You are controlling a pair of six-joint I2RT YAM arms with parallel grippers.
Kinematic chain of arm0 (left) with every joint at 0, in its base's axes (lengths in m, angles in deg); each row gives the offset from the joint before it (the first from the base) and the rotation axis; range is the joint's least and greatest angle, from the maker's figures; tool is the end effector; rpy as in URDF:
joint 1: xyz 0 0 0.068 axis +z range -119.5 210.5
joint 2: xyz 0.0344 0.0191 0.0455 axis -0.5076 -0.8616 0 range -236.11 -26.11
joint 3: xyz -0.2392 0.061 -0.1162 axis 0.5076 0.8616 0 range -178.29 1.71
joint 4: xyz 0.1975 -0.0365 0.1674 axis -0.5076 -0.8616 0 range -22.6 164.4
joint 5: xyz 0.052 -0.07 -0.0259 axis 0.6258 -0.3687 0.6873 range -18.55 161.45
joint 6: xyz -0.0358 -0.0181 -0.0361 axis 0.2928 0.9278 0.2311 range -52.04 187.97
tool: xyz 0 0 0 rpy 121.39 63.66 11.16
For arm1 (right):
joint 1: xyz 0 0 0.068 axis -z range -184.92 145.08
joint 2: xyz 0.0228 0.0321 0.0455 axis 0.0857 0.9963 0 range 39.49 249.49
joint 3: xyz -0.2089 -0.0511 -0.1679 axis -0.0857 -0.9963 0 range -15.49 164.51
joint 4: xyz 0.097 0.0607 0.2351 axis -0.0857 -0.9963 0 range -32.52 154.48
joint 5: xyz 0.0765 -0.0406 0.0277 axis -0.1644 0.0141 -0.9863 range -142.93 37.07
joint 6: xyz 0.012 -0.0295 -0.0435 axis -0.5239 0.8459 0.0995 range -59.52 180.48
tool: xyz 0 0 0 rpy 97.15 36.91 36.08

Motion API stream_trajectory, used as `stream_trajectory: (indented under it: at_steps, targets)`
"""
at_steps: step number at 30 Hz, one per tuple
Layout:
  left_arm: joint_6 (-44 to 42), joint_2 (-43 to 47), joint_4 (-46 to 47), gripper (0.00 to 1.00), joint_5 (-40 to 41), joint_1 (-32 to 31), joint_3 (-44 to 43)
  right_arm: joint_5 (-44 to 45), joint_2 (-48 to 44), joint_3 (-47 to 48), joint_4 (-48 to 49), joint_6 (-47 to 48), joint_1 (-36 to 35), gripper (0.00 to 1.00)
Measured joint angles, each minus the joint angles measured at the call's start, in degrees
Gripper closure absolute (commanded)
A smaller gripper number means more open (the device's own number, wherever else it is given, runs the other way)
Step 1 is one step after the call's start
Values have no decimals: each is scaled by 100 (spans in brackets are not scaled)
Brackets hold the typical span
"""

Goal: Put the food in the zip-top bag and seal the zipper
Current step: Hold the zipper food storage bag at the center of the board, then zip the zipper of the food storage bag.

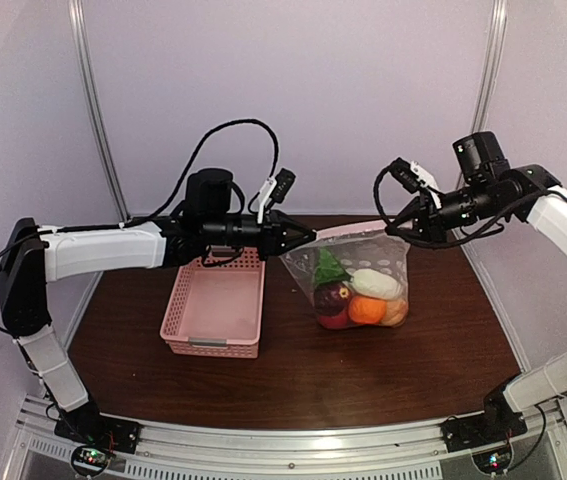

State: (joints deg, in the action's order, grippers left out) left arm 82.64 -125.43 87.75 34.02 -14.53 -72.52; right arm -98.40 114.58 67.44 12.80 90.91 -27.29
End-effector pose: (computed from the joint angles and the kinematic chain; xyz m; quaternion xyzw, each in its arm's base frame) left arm 0.2745 -0.3056 0.3036 0.3878 0.6561 -0.5134 0.3945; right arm 0.2288 0.1217 0.3929 -0.5130 0.6926 0.3292 0.3856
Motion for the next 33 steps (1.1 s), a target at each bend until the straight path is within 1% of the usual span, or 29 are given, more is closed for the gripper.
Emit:
stream_trajectory:
  at_steps: [4,11,24,28,30,33]
  targets:
    - [-98,160,-9,94,-76,-94,-15,46,-79,-2,192,7,299,100]
    - [-258,328,-144,94,-15,-118,-13,-151,-105,-61,426,-9,765,100]
    - [-424,492,-420,94,129,-52,197,-223,-125,-114,564,-50,966,100]
    - [-431,496,-417,95,160,-2,201,-238,-116,-133,664,-76,997,100]
    - [-444,442,-483,97,214,17,98,-232,-74,-136,754,-114,1008,100]
    - [-483,74,-662,98,295,118,-476,-170,122,-90,1078,-221,1145,100]
